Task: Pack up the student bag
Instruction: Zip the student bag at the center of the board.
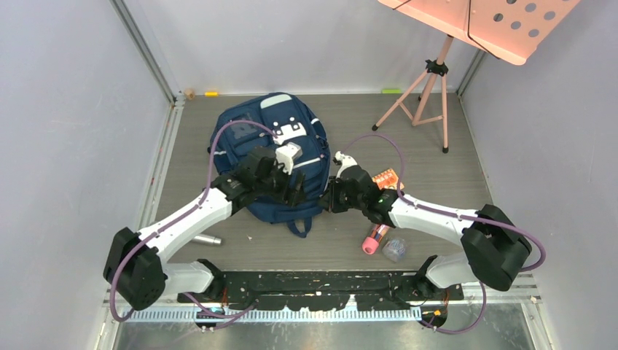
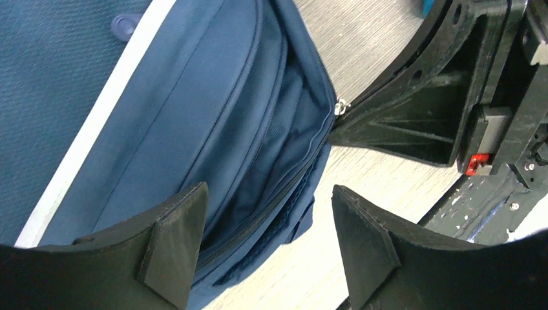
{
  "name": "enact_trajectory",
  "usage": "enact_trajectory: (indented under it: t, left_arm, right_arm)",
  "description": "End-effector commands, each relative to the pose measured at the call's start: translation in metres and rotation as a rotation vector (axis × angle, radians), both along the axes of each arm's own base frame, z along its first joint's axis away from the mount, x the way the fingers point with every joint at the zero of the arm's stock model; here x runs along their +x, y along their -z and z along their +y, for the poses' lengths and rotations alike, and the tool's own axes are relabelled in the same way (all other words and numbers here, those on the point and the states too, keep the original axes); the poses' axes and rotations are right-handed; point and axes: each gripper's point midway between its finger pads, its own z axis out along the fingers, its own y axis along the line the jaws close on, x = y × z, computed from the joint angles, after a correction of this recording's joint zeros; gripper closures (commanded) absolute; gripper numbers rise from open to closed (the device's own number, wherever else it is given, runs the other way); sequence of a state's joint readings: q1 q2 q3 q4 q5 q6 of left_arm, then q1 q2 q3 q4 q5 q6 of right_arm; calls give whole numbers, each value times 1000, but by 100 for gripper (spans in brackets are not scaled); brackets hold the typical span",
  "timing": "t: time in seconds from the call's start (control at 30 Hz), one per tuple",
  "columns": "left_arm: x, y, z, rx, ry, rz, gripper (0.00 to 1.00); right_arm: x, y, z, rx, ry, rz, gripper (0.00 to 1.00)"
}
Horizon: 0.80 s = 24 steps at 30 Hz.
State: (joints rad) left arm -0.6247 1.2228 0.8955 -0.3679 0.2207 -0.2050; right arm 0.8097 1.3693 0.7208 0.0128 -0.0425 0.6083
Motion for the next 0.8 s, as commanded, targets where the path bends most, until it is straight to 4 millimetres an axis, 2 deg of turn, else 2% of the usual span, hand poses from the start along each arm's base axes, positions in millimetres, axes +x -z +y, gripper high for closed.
enact_trajectory:
  t: [0.0,0.2,0.3,0.47,0.53,0.6,0.67,0.77]
  left_arm:
    - [20,-15,-28,-65,61,-140,27]
    - [18,7,-43,-5,107,-123,29]
    - [16,17,-48,19,119,-127,44]
    - [10,30,-54,22,132,-124,50]
    - [7,37,-52,33,128,-113,58]
    - [3,45,-48,45,129,-96,80]
    - [-2,50,-42,57,122,-81,98]
    - [-6,57,-25,95,58,-72,100]
  right_arm:
    - [-2,-25,9,110,-20,-26,100]
    - [-4,-25,11,141,-18,-12,100]
    - [-4,-27,10,142,-19,-15,100]
    - [-2,-29,6,140,-2,-18,100]
    - [-2,-30,4,141,5,-17,100]
    - [0,-30,1,136,21,-18,100]
    - [3,-28,-6,115,49,-15,100]
    - [14,-29,-18,82,99,-32,100]
